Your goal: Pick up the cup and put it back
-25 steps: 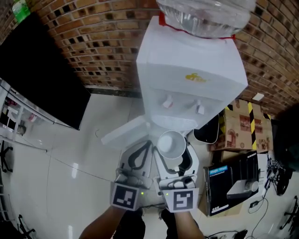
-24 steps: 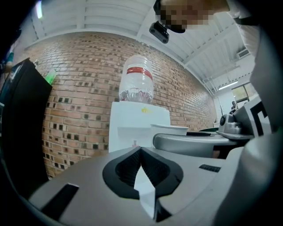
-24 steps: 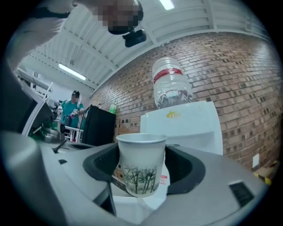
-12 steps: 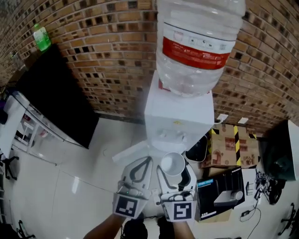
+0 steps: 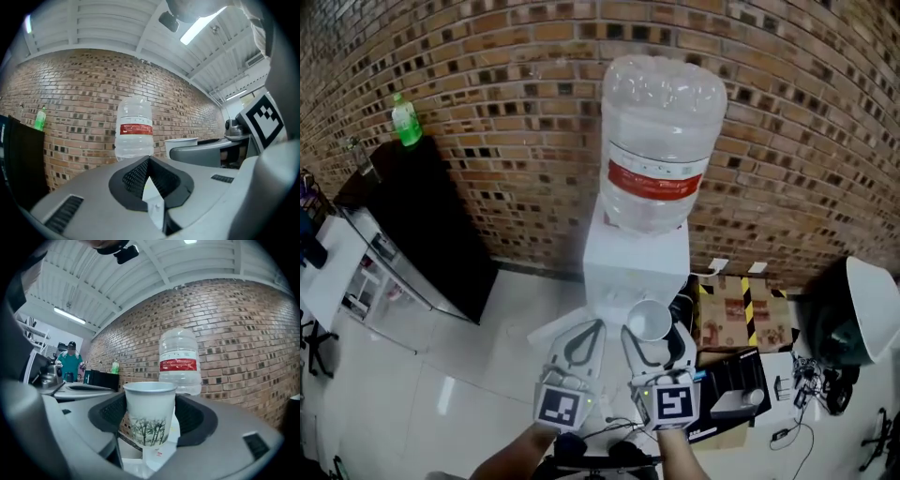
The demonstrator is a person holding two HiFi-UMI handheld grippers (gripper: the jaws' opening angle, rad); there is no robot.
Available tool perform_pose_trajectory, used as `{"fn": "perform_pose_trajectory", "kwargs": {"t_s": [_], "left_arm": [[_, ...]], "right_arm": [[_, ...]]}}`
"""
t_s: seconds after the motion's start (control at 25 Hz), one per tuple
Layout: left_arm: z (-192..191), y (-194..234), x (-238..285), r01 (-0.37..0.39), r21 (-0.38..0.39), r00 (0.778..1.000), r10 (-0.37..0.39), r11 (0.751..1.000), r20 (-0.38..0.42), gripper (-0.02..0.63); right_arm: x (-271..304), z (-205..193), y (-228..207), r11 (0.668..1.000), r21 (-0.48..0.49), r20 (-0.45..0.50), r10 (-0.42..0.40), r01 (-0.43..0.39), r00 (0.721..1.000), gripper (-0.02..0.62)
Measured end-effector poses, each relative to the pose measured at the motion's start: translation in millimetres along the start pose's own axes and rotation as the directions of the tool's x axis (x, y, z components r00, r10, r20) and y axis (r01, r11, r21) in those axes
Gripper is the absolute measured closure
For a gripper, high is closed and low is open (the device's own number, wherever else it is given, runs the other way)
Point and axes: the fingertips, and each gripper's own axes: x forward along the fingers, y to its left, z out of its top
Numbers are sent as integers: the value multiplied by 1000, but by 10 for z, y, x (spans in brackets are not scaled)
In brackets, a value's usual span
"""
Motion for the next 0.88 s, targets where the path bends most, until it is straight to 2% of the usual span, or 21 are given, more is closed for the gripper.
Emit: {"fn": "perform_pose_trajectory", "kwargs": {"t_s": [0.28,0.48,0.64,0.88], "left_arm": [[309,43,75,-2,-29,999,4,1000,41,603],[436,37,138,16,-40,997,-13,999,71,604],[479,15,153,26,-82,994,-17,996,108,604],[479,-12,175,33,-92,994,-24,995,104,604]], "right_arm": [[-110,390,35,1000,-24,43,-5,6,999,264],[-111,444,61,999,-39,52,-4,6,999,264],[-120,424,17,999,-40,49,-17,19,999,264],[-131,403,-38,999,-35,46,-32,33,998,265]]}}
